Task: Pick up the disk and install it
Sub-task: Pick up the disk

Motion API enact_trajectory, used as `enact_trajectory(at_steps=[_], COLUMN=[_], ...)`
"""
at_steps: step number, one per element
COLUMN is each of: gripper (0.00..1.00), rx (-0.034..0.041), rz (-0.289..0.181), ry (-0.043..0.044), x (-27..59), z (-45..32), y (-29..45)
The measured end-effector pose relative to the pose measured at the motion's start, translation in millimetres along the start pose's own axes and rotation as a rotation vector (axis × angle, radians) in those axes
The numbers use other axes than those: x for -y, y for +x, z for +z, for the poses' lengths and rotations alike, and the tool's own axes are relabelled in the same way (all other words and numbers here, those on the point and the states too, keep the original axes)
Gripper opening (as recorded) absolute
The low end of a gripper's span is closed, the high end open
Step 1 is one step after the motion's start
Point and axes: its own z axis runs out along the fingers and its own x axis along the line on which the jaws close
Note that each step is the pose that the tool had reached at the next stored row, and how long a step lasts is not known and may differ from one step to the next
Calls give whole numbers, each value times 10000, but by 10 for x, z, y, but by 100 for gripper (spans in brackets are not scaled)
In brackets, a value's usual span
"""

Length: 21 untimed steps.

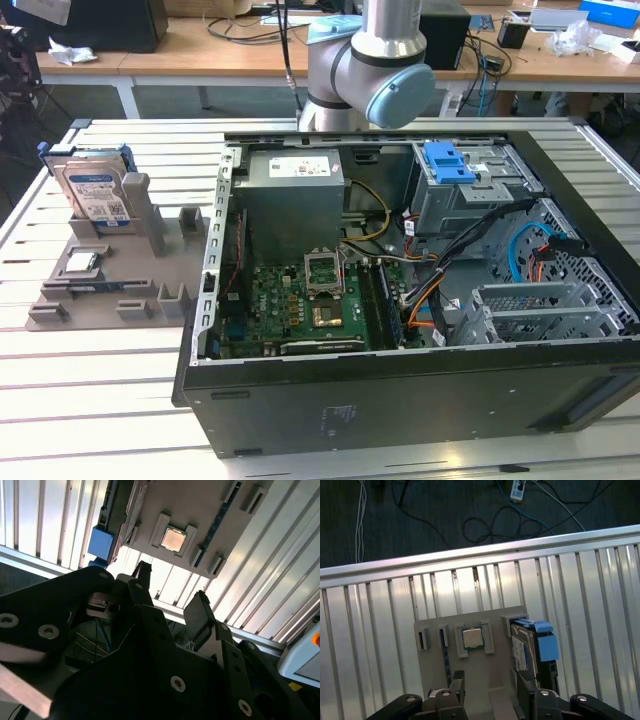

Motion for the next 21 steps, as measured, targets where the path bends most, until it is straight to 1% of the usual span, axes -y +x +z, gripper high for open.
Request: enact_trajectory(at_steps=[1, 2, 4, 7, 9, 13, 14, 15, 16, 19, 21], gripper=[54, 54, 54, 54, 54, 54, 54, 54, 54, 54, 54], rx=[-22, -175, -536, -533, -535, -535, -529, -517, -501, -498, -496], rz=[2, 6, -6, -52, -455, -467, -465, -465, -467, -468, -468], ry=[3, 25, 82, 80, 79, 80, 127, 224, 293, 296, 296], x=[-1, -1, 0, 3, 4, 3, 2, 2, 3, 3, 0], z=[0, 0, 2, 2, 2, 2, 3, 4, 5, 6, 13], y=[-2, -5, -16, -27, -28, -29, -29, -30, -29, -28, -49])
